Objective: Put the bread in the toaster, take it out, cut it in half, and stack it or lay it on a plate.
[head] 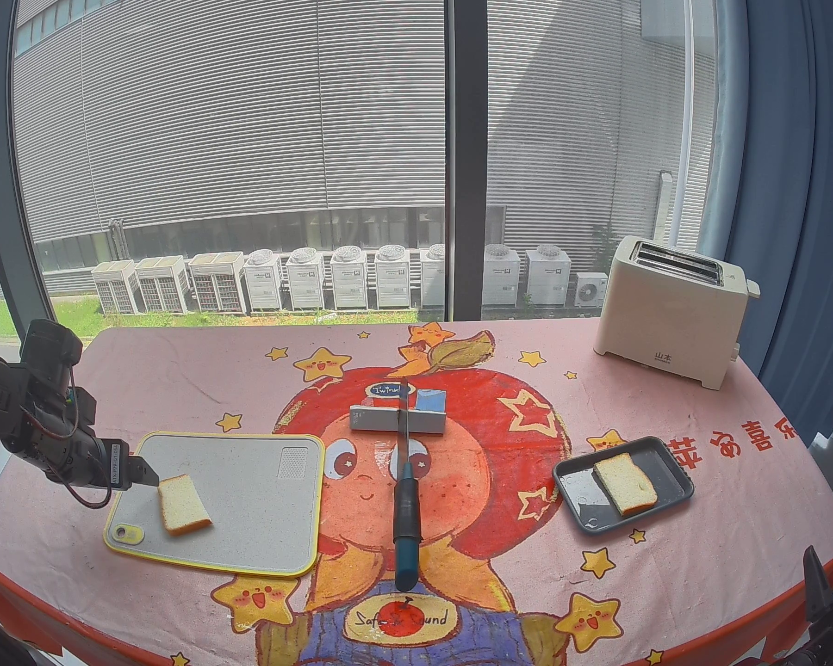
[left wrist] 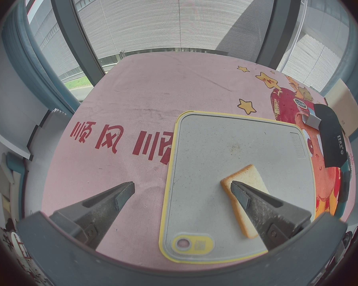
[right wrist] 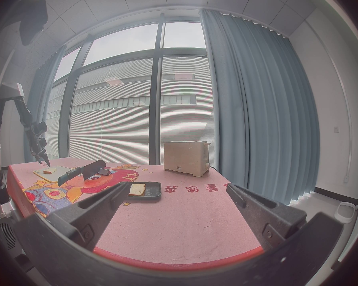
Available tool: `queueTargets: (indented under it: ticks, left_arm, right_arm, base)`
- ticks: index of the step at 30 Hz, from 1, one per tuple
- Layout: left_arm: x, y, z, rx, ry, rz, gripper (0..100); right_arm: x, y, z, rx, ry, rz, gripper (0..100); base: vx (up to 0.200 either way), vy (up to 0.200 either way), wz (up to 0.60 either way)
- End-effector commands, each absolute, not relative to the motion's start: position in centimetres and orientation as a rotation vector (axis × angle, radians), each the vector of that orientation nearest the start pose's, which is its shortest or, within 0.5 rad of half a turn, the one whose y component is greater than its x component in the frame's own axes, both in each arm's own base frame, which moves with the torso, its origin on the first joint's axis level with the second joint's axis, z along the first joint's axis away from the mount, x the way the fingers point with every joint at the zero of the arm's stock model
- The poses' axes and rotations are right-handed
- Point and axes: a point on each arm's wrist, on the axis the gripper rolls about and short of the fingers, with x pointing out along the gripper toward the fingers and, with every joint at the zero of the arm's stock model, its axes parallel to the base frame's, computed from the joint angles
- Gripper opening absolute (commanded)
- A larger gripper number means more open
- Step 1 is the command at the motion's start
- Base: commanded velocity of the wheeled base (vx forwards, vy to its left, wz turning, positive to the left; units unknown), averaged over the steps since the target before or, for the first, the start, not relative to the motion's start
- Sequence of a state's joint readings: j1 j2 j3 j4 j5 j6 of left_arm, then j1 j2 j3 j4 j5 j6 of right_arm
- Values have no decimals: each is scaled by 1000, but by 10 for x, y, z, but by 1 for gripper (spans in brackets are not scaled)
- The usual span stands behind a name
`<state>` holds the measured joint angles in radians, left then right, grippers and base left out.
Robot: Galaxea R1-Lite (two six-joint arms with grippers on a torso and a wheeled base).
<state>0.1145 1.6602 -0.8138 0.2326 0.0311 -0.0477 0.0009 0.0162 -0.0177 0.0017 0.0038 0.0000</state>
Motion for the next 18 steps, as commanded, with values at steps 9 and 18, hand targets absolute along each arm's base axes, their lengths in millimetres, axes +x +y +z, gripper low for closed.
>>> queueTargets:
  ticks: [9,18]
  left_arm:
    - [250,26,116,-87,1049,146,100]
    - [249,26,115,-83,1056,140,100]
  right_arm:
    - [-23,0,76,0,0,6,100]
    - [-23,0,76,0,0,6,100]
  base:
    - [0,0,0]
    - [0,0,0]
